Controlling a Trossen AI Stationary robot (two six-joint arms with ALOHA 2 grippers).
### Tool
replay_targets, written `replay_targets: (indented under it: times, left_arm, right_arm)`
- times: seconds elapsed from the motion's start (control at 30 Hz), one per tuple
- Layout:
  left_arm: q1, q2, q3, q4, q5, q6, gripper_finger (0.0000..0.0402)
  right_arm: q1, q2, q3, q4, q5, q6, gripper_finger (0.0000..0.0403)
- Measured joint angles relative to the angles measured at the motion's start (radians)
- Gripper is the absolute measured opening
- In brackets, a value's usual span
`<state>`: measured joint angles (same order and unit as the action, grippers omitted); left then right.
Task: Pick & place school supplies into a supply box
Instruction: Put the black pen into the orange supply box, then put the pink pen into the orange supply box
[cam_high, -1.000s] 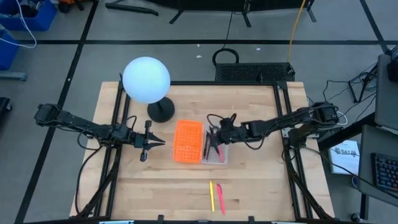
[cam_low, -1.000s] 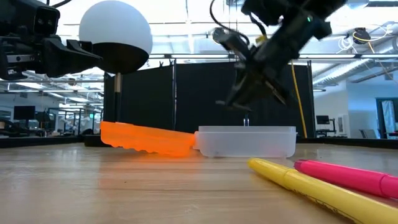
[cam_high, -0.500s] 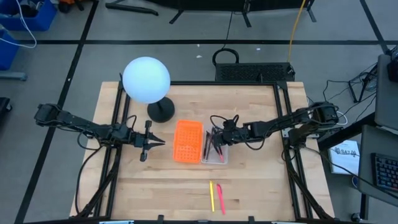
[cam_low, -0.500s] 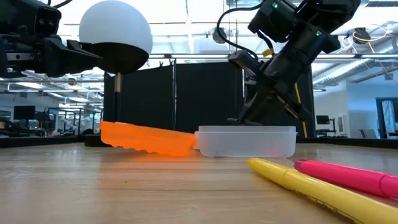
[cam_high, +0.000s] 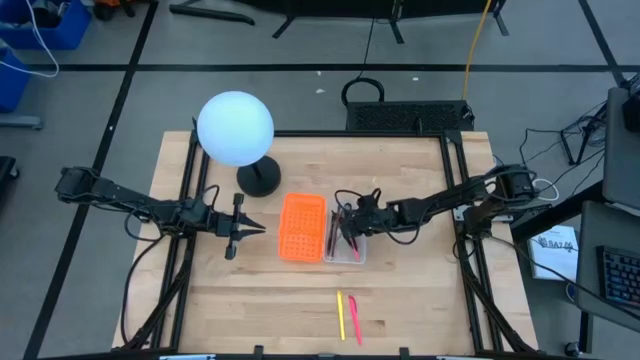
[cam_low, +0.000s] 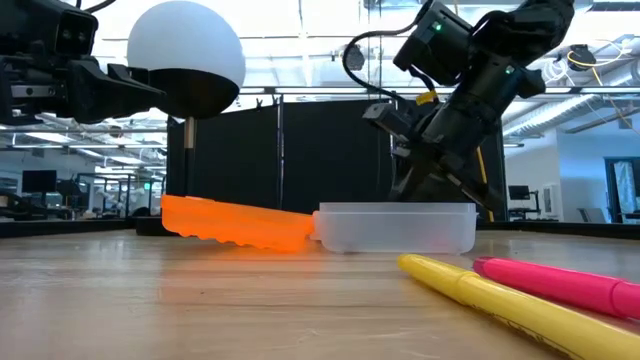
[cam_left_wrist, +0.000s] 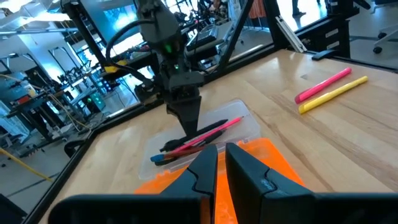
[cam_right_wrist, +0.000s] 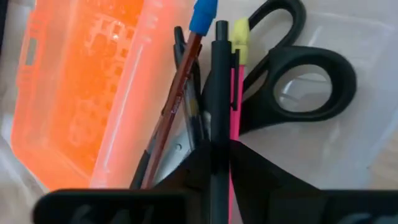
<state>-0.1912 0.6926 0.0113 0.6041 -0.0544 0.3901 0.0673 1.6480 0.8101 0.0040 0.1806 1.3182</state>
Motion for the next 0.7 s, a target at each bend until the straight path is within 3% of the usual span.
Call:
replay_targets:
  times: [0.3,0.5,0.7]
  left_arm:
    - [0.0,0.0,0.0,0.0,0.0,0.001,0.0042]
    - [0.0,0.0,0.0,0.005,0.0,0.002,0.0042]
    - [0.0,0.0,0.0,0.005,0.0,0.003,0.0042]
  right_arm:
    - [0.009,-0.008,0.0,0.0,0.001,0.005,0.0115]
    - [0.013,-0.046,0.0,0.001,-0.02,-0.031,0.0116]
    - [0.016,-0.225,0.0,-0.001,-0.025,-0.241,0.0107]
